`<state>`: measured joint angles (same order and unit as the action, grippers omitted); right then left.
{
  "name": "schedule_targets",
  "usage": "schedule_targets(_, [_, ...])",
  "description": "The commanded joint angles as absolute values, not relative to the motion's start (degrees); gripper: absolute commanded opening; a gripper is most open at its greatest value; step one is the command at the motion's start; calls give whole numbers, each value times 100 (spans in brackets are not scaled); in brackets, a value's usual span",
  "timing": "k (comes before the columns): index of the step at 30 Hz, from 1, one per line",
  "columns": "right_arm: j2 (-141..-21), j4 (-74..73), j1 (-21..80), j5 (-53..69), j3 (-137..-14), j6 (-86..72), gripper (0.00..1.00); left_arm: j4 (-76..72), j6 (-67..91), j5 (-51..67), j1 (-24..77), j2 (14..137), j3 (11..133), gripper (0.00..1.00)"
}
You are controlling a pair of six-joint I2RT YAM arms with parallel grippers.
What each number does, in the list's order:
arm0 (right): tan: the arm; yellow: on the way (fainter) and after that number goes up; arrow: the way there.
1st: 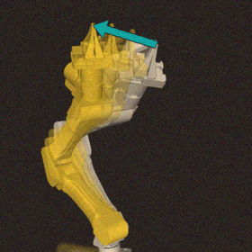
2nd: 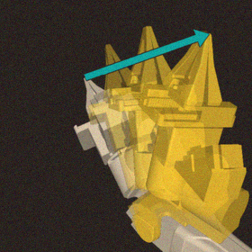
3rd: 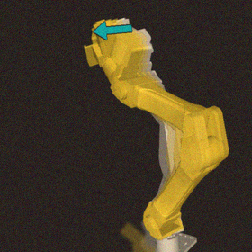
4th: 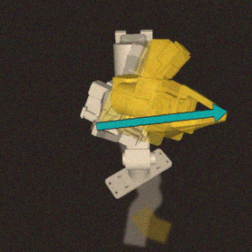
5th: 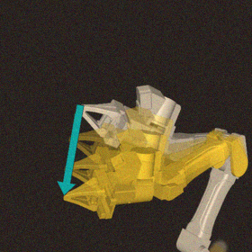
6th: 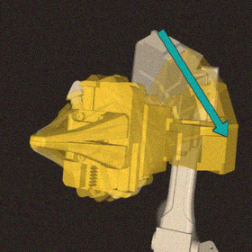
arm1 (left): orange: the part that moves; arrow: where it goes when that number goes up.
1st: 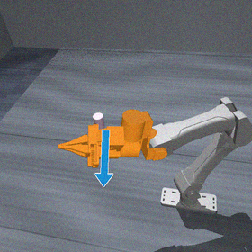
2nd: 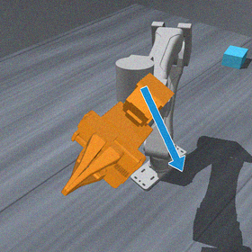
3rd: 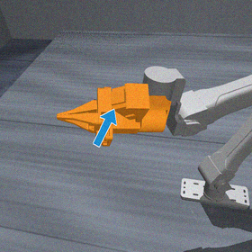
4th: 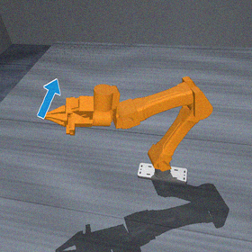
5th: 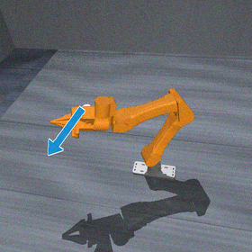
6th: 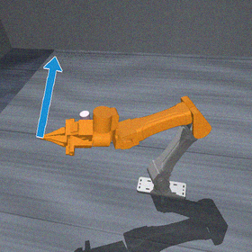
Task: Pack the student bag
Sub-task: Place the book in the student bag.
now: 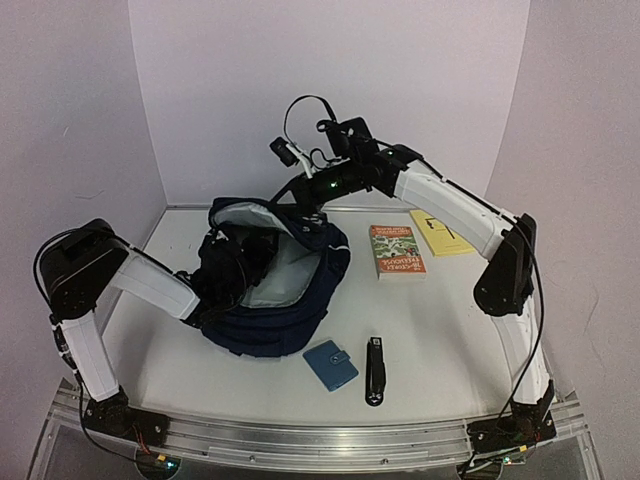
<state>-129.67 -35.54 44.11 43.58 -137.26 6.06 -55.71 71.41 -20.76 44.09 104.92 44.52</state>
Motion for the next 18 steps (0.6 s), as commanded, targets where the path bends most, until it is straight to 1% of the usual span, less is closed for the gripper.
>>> schedule_targets(1, [-13247, -2869, 4210, 4277, -13861, 247, 0, -5022, 6266, -2310, 4940, 9505, 4172, 55])
schedule_targets(7, [-13090, -2492, 4228, 4747, -13331, -470, 0, -4509, 6106, -2513, 5367, 8245, 3469, 57])
schedule_targets(8, [-13050, -2450, 4242, 4786, -13231, -544, 0, -4469, 6074, -2530, 5400, 8052, 3352, 57])
schedule_targets(9, [-13007, -2420, 4247, 4812, -13139, -619, 3, -4388, 6035, -2545, 5424, 7844, 3275, 57])
schedule_targets(10, [-12973, -2398, 4253, 4842, -13048, -683, 8, -4316, 5968, -2543, 5452, 7676, 3221, 58])
schedule_targets(13, [-12798, -2406, 4239, 4709, -12816, -742, 33, -3914, 5709, -2575, 5535, 7276, 3208, 61])
schedule_targets(16, [-12416, -2410, 4111, 4428, -12327, -620, 59, -3445, 5599, -2583, 5563, 6985, 3249, 64])
schedule_targets(18, [-12115, -2417, 3899, 4233, -12048, -557, 72, -3336, 5556, -2552, 5584, 6849, 3229, 65])
